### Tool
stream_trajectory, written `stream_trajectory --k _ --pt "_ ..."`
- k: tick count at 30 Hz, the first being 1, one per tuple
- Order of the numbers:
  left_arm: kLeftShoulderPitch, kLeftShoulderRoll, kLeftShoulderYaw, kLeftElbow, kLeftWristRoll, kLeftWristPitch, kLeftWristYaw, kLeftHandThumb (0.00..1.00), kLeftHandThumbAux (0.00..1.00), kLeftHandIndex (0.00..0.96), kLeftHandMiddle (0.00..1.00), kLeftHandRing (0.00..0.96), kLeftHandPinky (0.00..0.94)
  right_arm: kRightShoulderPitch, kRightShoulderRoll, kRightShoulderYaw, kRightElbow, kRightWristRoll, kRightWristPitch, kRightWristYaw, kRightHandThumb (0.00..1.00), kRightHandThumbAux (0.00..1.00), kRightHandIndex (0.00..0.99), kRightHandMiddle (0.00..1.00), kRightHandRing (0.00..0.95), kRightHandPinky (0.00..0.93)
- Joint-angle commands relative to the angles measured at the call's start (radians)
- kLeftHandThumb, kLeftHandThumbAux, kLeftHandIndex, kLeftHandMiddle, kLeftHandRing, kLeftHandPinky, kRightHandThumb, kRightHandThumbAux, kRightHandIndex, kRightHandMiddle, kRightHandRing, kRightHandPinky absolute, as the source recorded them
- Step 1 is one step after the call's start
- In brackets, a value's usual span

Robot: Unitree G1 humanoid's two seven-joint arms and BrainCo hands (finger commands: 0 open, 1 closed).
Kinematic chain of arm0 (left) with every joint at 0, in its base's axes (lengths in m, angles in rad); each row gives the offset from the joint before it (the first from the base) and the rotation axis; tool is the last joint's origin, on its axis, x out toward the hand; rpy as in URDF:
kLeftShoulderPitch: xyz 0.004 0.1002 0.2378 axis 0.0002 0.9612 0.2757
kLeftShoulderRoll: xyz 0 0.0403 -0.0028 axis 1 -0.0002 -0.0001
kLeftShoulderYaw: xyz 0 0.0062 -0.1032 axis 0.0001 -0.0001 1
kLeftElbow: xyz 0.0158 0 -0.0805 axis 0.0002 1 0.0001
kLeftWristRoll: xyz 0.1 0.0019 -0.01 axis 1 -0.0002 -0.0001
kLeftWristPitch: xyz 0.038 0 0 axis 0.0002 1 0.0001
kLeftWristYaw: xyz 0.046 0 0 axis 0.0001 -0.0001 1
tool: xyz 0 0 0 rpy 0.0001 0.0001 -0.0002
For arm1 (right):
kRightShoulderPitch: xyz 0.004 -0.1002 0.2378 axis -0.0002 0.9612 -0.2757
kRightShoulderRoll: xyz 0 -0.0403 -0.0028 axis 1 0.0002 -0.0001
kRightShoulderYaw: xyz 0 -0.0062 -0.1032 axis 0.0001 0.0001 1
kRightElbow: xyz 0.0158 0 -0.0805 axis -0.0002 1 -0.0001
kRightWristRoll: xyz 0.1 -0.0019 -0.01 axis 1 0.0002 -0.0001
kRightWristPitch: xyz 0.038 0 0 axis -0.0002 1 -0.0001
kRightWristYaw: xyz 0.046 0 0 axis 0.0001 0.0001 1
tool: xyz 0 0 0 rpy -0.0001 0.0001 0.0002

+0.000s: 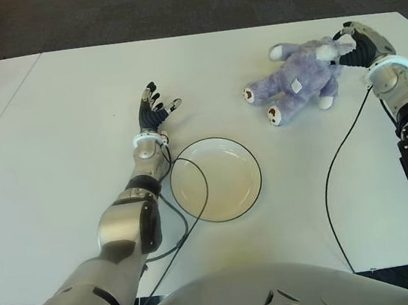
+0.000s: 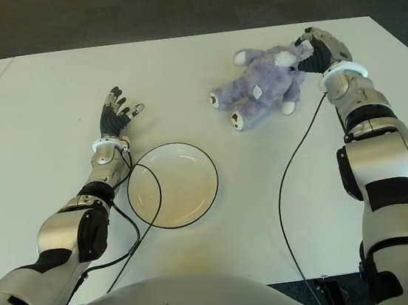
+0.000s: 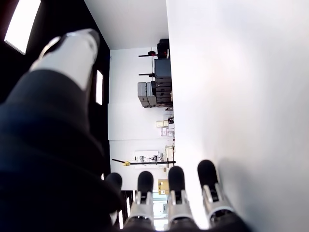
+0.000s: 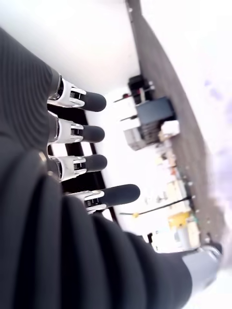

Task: Put the doll into the plate.

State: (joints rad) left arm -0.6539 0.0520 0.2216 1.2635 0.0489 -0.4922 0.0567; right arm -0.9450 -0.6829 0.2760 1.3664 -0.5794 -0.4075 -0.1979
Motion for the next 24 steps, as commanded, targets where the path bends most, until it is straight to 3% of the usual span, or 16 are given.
stream_trajectory --k 1,7,24 --pt "0.116 -0.039 0.006 0.092 -0.006 0.110 -0.022 0.000 0.840 0.053 0.071 0.091 0.142 0.011 0.044 0.006 0.001 0.001 0.017 0.018 0.336 0.649 0.203 0.000 0.000 0.000" --pt "0.117 -0.039 -0.001 0.091 0.002 0.105 -0.010 0.000 0.847 0.055 0.083 0.098 0.157 -0.006 0.066 0.016 0.000 -0.007 0.021 0.023 0.362 0.659 0.188 0.000 0.000 0.000" --pt "0.116 -0.046 0.000 0.090 -0.001 0.101 -0.010 0.000 0.846 0.055 0.079 0.098 0.150 -0.023 0.063 0.031 -0.005 -0.018 -0.006 0.001 0.366 0.697 0.171 0.000 0.000 0.000"
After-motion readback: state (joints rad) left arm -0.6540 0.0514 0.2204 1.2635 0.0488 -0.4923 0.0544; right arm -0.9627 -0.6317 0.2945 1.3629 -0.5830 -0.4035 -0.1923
